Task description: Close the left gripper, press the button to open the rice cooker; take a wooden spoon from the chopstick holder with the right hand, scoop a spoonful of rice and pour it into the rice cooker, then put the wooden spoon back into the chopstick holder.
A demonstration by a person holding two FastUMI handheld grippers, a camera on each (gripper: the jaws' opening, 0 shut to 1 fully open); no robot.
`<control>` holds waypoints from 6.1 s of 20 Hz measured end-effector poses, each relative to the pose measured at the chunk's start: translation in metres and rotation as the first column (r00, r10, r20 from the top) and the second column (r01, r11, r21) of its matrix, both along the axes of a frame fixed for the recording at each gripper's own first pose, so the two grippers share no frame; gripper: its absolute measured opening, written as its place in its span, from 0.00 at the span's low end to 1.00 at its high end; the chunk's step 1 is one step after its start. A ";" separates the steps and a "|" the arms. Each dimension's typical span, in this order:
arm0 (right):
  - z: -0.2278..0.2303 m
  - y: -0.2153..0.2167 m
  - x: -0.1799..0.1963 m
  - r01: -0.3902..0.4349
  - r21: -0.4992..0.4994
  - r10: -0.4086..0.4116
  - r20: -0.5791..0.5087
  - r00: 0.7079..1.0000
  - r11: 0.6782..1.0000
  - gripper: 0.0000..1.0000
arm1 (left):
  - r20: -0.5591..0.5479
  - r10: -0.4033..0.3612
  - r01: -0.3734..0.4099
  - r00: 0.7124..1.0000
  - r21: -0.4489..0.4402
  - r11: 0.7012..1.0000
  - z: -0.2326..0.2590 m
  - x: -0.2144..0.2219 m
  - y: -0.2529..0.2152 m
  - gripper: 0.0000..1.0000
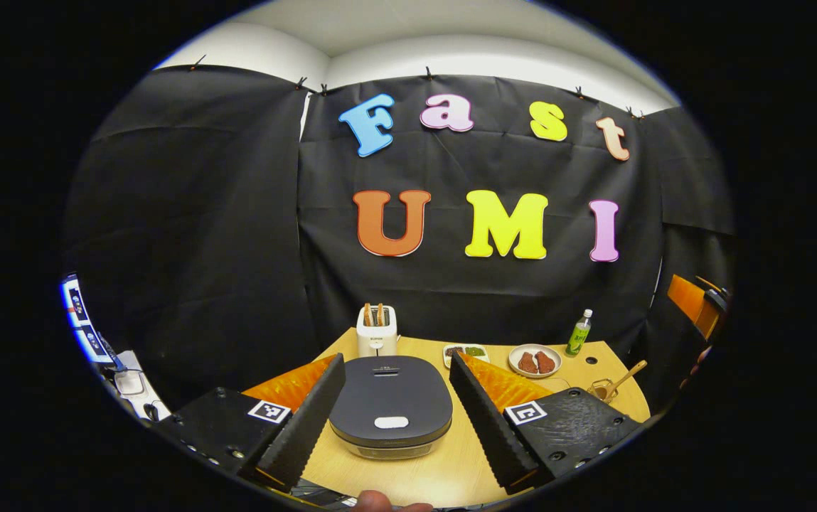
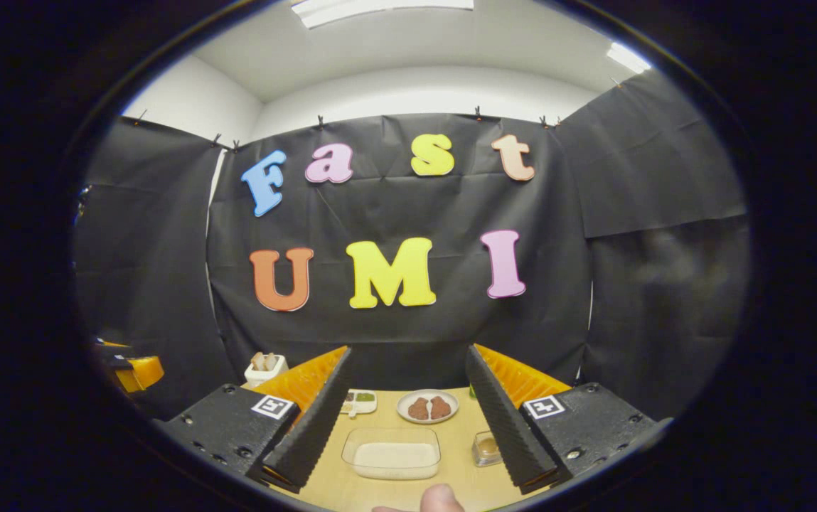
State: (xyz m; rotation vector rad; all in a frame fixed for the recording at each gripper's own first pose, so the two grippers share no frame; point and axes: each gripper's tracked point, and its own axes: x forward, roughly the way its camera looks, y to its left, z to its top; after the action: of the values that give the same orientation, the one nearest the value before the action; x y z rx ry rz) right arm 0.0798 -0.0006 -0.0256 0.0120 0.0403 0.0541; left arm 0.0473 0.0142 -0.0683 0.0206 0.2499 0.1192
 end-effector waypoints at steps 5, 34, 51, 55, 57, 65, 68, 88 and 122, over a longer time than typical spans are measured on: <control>-0.012 -0.001 0.029 -0.010 0.012 0.010 -0.027 1.000 1.000 1.00 | -0.080 0.008 -0.011 0.997 -0.047 0.999 -0.016 0.016 0.001 0.95; -0.060 -0.074 0.079 0.087 0.034 -0.082 -0.141 0.987 0.996 0.99 | -0.623 -0.072 -0.116 0.779 -0.255 0.960 -0.186 0.047 0.017 0.00; -0.034 -0.058 0.070 0.010 0.020 -0.009 -0.088 0.996 1.000 1.00 | -0.536 -0.032 -0.133 0.844 -0.267 0.954 -0.157 0.054 0.018 0.00; -0.027 -0.050 0.061 -0.020 0.013 0.021 -0.072 0.997 1.000 0.99 | -0.415 -0.015 -0.096 0.910 -0.245 0.965 -0.115 0.076 0.019 0.00; -0.017 -0.048 0.056 -0.032 0.010 0.032 -0.059 0.998 0.999 0.99 | -0.352 -0.005 -0.080 0.936 -0.229 0.970 -0.097 0.085 0.021 0.00; 0.002 -0.048 0.032 -0.053 -0.033 0.053 -0.021 0.998 0.998 1.00 | -0.059 0.016 -0.028 0.998 -0.211 0.977 -0.009 0.101 0.014 0.00; 0.009 -0.046 0.020 -0.052 -0.035 0.051 -0.008 0.999 0.998 1.00 | 0.001 -0.011 0.011 1.000 -0.181 0.984 0.010 0.082 0.003 0.01; -0.017 -0.056 -0.081 0.040 -0.084 -0.047 -0.076 0.996 0.996 1.00 | 0.182 -0.204 0.207 0.962 0.005 0.978 0.052 -0.049 -0.029 0.94; -0.336 -0.214 0.153 0.182 0.116 -0.094 -0.530 0.843 0.976 0.60 | 0.135 -0.008 -0.002 0.991 0.080 0.997 0.024 0.066 -0.112 0.94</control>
State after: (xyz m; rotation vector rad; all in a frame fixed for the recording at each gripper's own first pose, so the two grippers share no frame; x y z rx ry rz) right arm 0.2327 -0.2150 -0.3613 0.1944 0.5841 -0.0944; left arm 0.1137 -0.0981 -0.0441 0.0918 0.1096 0.1270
